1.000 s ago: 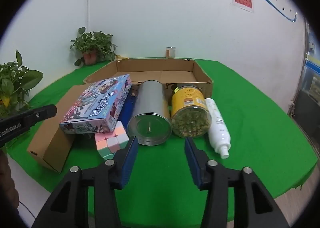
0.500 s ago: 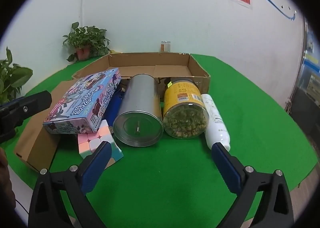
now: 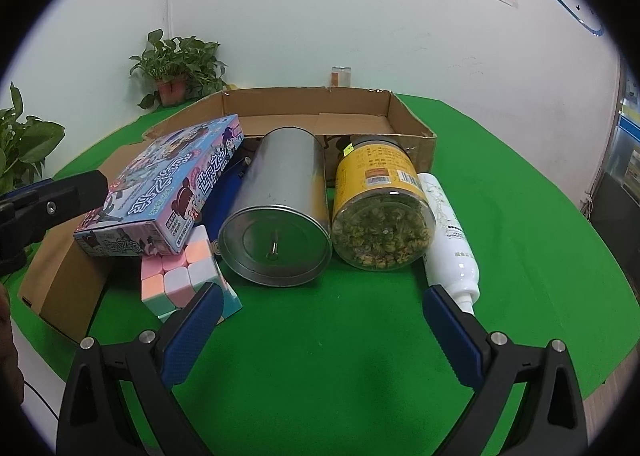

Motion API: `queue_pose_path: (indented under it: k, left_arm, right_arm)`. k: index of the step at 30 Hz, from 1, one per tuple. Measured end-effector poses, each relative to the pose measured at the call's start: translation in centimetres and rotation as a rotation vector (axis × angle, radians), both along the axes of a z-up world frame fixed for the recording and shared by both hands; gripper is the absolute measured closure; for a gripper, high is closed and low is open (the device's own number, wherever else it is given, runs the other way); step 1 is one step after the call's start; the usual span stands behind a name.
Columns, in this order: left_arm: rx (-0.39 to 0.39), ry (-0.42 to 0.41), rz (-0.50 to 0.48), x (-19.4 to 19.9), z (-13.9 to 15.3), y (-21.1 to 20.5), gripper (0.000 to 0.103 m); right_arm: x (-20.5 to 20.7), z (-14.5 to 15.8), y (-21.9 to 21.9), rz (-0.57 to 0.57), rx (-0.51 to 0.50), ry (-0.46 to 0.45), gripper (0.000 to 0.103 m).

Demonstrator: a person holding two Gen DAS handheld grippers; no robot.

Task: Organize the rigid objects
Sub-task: 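Move both tools toward the loose cardboard panel beside the box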

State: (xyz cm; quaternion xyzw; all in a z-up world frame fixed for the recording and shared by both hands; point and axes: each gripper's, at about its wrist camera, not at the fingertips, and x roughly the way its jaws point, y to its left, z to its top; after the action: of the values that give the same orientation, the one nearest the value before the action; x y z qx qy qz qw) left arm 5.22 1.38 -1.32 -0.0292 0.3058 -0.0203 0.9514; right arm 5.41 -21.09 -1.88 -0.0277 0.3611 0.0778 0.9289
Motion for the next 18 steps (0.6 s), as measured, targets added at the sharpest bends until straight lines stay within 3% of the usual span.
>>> queue_pose_path:
  k: [8,10,11,12,14,15,16,17,18]
  left_arm:
    - [-0.004,0.014,-0.022,0.2,-0.5,-0.1,0.001]
    - [-0.010,0.025,-0.048,0.2,-0.5,0.2,0.026]
    - [-0.020,0.034,-0.067,0.1,-0.7,0.2,0.078]
    - [-0.054,0.067,-0.107,0.4,-0.8,0.5,0.101]
    - [-0.124,0.092,-0.133,0.4,-0.8,1.2,0.101]
    - [-0.159,0.078,-0.127,0.2,-0.4,1.8,0.089]
    - [-0.172,0.069,-0.109,0.1,-0.1,2.4,0.070]
    - [-0.173,0.074,-0.096,-0.1,0.0,2.8,0.010]
    - [-0.171,0.081,-0.077,-0.2,0.2,3.4,0.004]
  right_arm:
    - [0.2,-0.5,0.4,0.011,-0.008,0.010,0.003]
    - [0.1,-0.3,0.5,0.018,-0.008,0.001,0.005]
    - [0.0,-0.2,0.5,0.030,0.000,-0.009,0.009]
    - [-0.2,0.0,0.6,0.045,0.009,-0.022,0.023]
    - [-0.6,0.2,0.6,0.078,0.042,-0.044,0.029]
    - [-0.8,0.4,0.6,0.104,0.070,-0.052,0.028]
    - [-1.0,0.5,0.7,0.137,0.097,-0.058,0.026]
    - [-1.2,0.6,1.0,0.165,0.111,-0.059,0.021]
    - [-1.5,0.7,1.3,0.182,0.114,-0.065,0.012]
